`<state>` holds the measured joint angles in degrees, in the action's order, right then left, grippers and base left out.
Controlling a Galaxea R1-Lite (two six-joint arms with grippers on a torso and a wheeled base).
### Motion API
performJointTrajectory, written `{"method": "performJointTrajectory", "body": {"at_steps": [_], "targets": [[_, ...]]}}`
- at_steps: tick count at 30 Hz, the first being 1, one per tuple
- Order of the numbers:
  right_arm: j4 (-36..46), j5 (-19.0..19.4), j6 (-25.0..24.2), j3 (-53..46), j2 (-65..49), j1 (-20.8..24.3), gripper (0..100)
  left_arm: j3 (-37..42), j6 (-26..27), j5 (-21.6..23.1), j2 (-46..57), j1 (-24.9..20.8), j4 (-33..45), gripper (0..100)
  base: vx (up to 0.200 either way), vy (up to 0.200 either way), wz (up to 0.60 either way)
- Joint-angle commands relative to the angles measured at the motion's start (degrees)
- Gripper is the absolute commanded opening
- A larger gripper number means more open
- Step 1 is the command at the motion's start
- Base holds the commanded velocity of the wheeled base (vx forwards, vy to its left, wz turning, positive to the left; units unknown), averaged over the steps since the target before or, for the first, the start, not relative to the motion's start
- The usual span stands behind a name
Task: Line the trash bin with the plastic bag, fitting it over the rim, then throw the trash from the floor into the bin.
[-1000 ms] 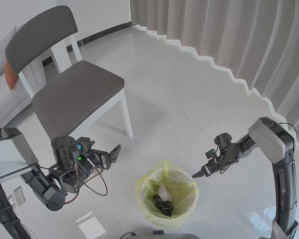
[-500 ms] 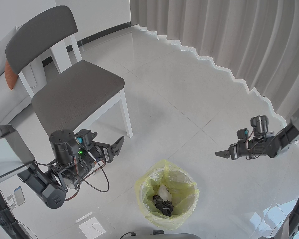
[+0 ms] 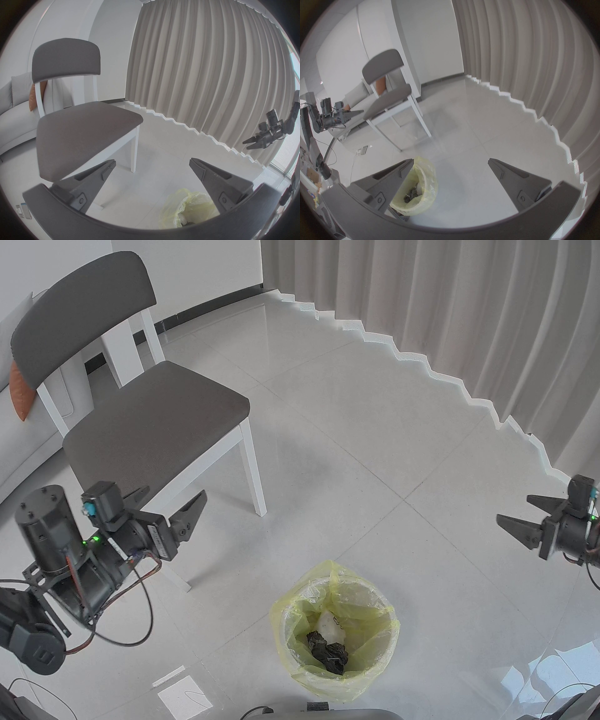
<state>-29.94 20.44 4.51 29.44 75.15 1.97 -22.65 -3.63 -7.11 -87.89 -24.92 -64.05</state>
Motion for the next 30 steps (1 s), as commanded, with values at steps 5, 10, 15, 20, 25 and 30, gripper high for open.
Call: {"method": "performJointTrajectory", "body": {"at_steps": [5, 10, 15, 20, 25, 30], "targets": [[28.89, 0.56, -13.48, -16.78, -70.94, 0.13, 100, 14.04, -0.41, -1.51, 52.56, 7.34, 25.82, 100, 0.0, 0.0, 0.0], [32.93, 0.03, -12.42, -18.1, -75.15, -1.8, 100, 15.0, -1.03, -0.63, 64.6, 13.32, 33.9, 100, 0.0, 0.0, 0.0], [30.64, -2.69, -2.58, -23.02, -75.15, -1.8, 100, 18.08, -1.9, 0.78, 72.86, 16.83, 39.0, 100, 0.0, 0.0, 0.0], [23.52, -7.61, 1.64, -29.44, -75.15, -1.89, 100, 22.56, -5.16, 0.87, 81.3, 19.64, 42.69, 100, 0.0, 0.0, 0.0], [24.93, -12.27, 1.2, -29.44, -75.15, -1.8, 100, 22.65, -8.67, -3.35, 82.36, 20.44, 46.3, 100, 0.0, 0.0, 0.0], [24.93, -14.29, 1.2, -29.44, -75.15, -1.8, 100, 22.65, -8.58, -6.52, 82.44, 20.7, 45.77, 100, 0.0, 0.0, 0.0]]}}
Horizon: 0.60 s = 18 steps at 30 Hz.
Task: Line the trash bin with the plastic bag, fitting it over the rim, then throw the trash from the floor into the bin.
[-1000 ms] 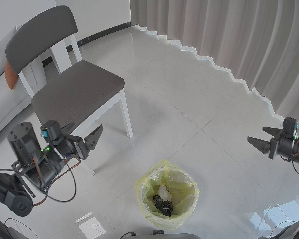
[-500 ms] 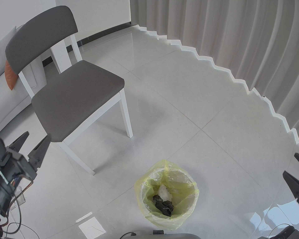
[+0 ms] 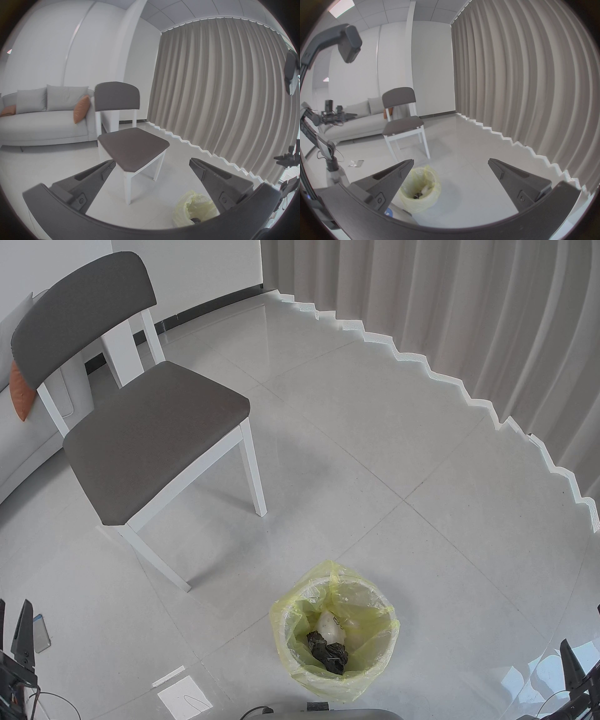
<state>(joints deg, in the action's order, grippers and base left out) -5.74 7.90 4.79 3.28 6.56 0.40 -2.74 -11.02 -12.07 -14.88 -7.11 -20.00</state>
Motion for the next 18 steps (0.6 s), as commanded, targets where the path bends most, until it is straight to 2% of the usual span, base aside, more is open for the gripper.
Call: {"method": "performJointTrajectory", "body": {"at_steps": [1, 6, 9, 10, 11, 15, 18], "targets": [[0.73, -2.98, 0.83, -3.28, -6.56, -0.23, 100, 2.74, -0.93, -0.32, 12.51, 7.99, 2.16, 100, 0.0, 0.0, 0.0], [0.91, -3.07, 0.83, -3.28, -6.56, -0.31, 100, 2.65, -1.28, 0.2, 12.69, 7.99, 2.16, 100, 0.0, 0.0, 0.0], [3.98, -4.12, 0.39, -3.28, -6.56, -0.23, 100, 2.74, -0.76, 0.64, 14.62, 7.37, 10.42, 100, 0.0, 0.0, 0.0], [5.21, -5.17, -0.48, -3.28, -6.56, -0.31, 100, 2.48, 0.56, 0.12, 14.88, 7.28, 17.1, 100, 0.0, 0.0, 0.0], [5.21, -5.79, -1.01, -3.28, -6.56, -0.23, 100, 1.86, 1.18, 0.2, 14.8, 7.2, 19.57, 100, 0.0, 0.0, 0.0], [5.39, -8.6, -2.86, -3.28, -6.56, -0.31, 100, 1.16, 2.76, -0.68, 14.71, 7.2, 20.62, 100, 0.0, 0.0, 0.0], [5.48, -10.27, -5.05, -3.28, -6.56, -0.31, 100, 0.9, 4.52, 0.73, 14.71, 7.2, 21.32, 100, 0.0, 0.0, 0.0]]}}
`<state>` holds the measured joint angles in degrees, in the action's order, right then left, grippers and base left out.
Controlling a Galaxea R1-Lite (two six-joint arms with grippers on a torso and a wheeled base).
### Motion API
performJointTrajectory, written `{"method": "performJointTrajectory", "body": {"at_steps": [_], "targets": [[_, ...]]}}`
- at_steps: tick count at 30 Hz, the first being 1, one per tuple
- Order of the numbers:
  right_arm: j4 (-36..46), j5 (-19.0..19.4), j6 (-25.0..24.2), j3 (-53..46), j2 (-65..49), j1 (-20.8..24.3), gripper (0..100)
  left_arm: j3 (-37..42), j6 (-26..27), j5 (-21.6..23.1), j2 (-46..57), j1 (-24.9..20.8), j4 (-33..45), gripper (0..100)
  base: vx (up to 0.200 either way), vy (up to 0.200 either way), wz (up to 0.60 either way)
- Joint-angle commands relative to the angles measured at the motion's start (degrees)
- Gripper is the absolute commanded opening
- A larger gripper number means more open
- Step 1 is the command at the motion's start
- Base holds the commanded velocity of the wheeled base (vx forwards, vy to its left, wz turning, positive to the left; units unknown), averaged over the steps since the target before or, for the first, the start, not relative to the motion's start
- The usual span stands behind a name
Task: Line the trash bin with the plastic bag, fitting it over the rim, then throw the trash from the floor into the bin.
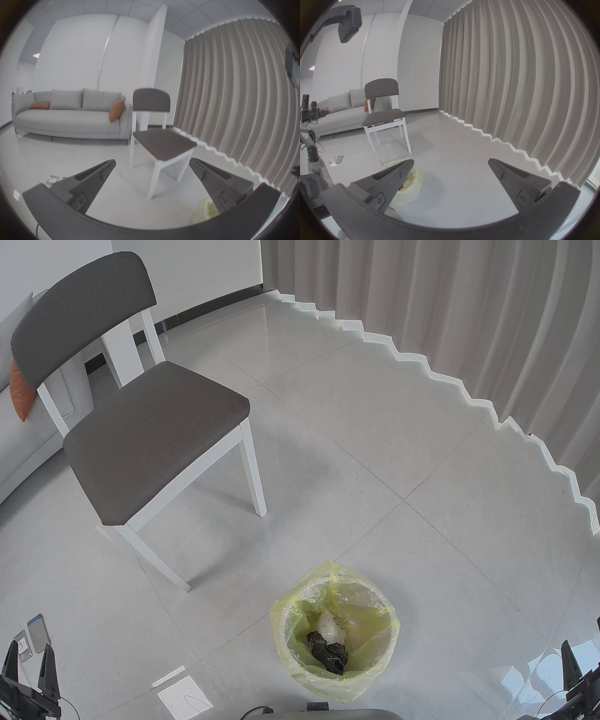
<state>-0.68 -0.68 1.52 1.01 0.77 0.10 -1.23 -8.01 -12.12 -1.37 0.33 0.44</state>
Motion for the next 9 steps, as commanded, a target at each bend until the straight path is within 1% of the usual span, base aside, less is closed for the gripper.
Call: {"method": "performJointTrajectory", "body": {"at_steps": [1, 2, 3, 7, 9], "targets": [[0.42, -1.87, -2.14, -1.01, -0.77, -0.01, 100, -0.61, 1.94, 1.39, 1.19, -0.33, 0.88, 100, 0.0, 0.0, 0.0], [0.42, -1.87, -2.14, -1.01, -0.77, -0.01, 100, -0.61, 1.94, 1.39, 1.19, -0.33, 0.88, 100, 0.0, 0.0, 0.0], [0.33, -1.95, -2.31, -1.01, -0.77, 0.08, 100, -0.61, 3.18, 2.19, 1.19, -0.24, 0.97, 100, 0.0, 0.0, 0.0], [0.33, -2.04, -2.4, -1.01, -0.77, -0.01, 100, -0.61, 5.37, 3.77, 1.1, -0.33, 1.32, 100, 0.0, 0.0, 0.0], [0.33, -2.04, -2.4, -1.01, -0.77, -0.01, 100, -0.35, 5.72, 7.28, 1.1, -0.33, 1.67, 100, 0.0, 0.0, 0.0]]}}
